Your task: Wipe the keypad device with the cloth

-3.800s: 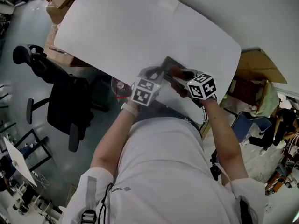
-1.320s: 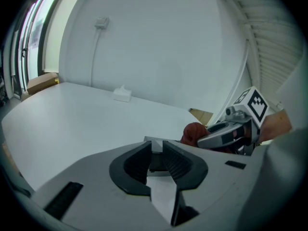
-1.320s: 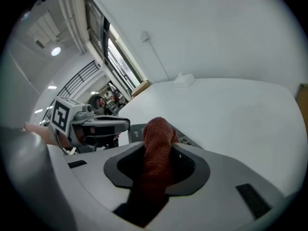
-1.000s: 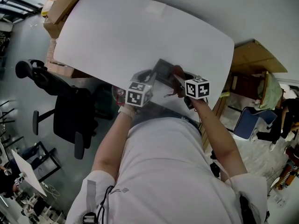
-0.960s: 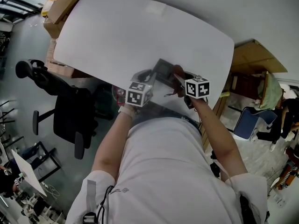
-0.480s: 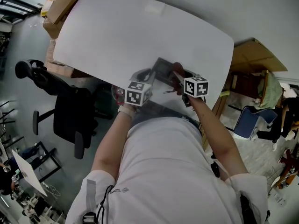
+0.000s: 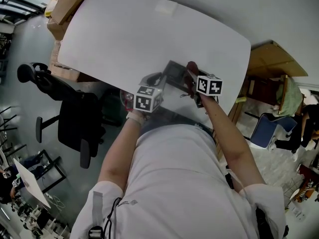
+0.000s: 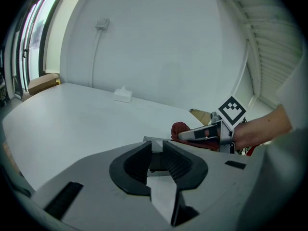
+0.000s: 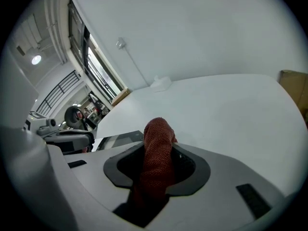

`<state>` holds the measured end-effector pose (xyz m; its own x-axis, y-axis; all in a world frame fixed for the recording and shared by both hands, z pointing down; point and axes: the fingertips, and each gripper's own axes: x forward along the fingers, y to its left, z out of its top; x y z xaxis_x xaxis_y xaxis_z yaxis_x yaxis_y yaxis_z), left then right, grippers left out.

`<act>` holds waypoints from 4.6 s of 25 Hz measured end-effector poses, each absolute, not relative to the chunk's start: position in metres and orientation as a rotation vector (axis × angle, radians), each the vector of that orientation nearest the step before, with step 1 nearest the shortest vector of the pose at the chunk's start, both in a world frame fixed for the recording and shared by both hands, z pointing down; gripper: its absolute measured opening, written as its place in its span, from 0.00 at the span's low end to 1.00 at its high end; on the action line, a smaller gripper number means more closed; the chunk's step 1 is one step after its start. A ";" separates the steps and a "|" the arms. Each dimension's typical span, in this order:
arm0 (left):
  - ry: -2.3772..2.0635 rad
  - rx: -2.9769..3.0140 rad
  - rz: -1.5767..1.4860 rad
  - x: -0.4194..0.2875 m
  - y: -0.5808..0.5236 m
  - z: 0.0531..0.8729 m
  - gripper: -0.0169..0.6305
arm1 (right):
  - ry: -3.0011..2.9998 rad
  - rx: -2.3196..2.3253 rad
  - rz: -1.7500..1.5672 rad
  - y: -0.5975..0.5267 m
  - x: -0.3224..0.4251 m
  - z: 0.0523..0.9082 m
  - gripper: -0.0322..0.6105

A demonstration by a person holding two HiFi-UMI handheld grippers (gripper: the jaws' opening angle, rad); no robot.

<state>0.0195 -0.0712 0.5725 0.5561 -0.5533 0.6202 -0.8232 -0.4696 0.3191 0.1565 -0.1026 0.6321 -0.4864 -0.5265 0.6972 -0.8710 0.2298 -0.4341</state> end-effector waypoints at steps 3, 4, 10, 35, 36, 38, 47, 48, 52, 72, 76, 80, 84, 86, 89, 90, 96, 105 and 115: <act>-1.105 2.193 0.585 0.020 -0.072 0.573 0.14 | -2.077 1.284 1.141 -0.111 0.161 0.641 0.26; -1.105 2.193 0.583 0.020 -0.072 0.573 0.14 | -2.074 1.287 1.133 -0.114 0.162 0.641 0.26; -1.107 2.187 0.571 0.019 -0.071 0.571 0.14 | -2.013 1.338 1.095 -0.129 0.173 0.650 0.26; -1.110 2.194 0.563 0.019 -0.071 0.572 0.14 | -2.300 0.886 0.844 -0.043 0.110 0.569 0.25; -1.111 2.192 0.565 0.019 -0.071 0.572 0.14 | -2.291 0.891 0.841 -0.044 0.107 0.572 0.25; -1.110 2.192 0.569 0.018 -0.072 0.573 0.14 | -2.268 0.903 0.844 -0.050 0.102 0.575 0.26; -1.112 2.182 0.556 0.016 -0.072 0.577 0.14 | -2.159 0.901 0.826 -0.065 0.089 0.584 0.25; -1.112 2.181 0.554 0.016 -0.072 0.577 0.14 | -2.155 0.891 0.819 -0.067 0.086 0.585 0.25; -1.114 2.173 0.541 0.015 -0.073 0.577 0.14 | -2.150 0.871 0.852 -0.076 0.076 0.590 0.25; -1.102 2.172 0.513 0.017 -0.072 0.573 0.14 | -2.076 0.863 0.969 -0.119 0.083 0.622 0.25; -1.100 2.171 0.501 0.016 -0.073 0.573 0.15 | -2.082 0.861 1.002 -0.121 0.083 0.622 0.26; -1.132 2.192 0.545 0.015 -0.072 0.568 0.14 | -2.136 0.952 0.992 -0.120 0.100 0.605 0.25; -1.142 2.207 0.562 0.014 -0.081 0.562 0.13 | -2.148 1.039 1.074 -0.100 0.132 0.589 0.25; -1.104 2.238 0.601 0.017 -0.087 0.562 0.13 | -2.142 1.070 1.120 -0.084 0.146 0.584 0.25; -1.037 2.278 0.671 0.024 -0.093 0.566 0.13 | -2.134 1.125 1.201 -0.061 0.162 0.577 0.26; -1.012 2.284 0.694 0.027 -0.094 0.569 0.13 | -2.129 1.146 1.230 -0.054 0.165 0.575 0.26; -0.972 2.270 0.760 0.034 -0.090 0.587 0.12 | -2.102 1.219 1.347 -0.025 0.162 0.579 0.26; -1.020 2.180 0.811 0.017 -0.069 0.588 0.06 | -2.097 1.261 1.349 -0.036 0.150 0.590 0.25; -1.111 2.002 0.869 -0.023 -0.019 0.615 0.05 | -2.132 1.004 1.208 -0.055 0.088 0.598 0.26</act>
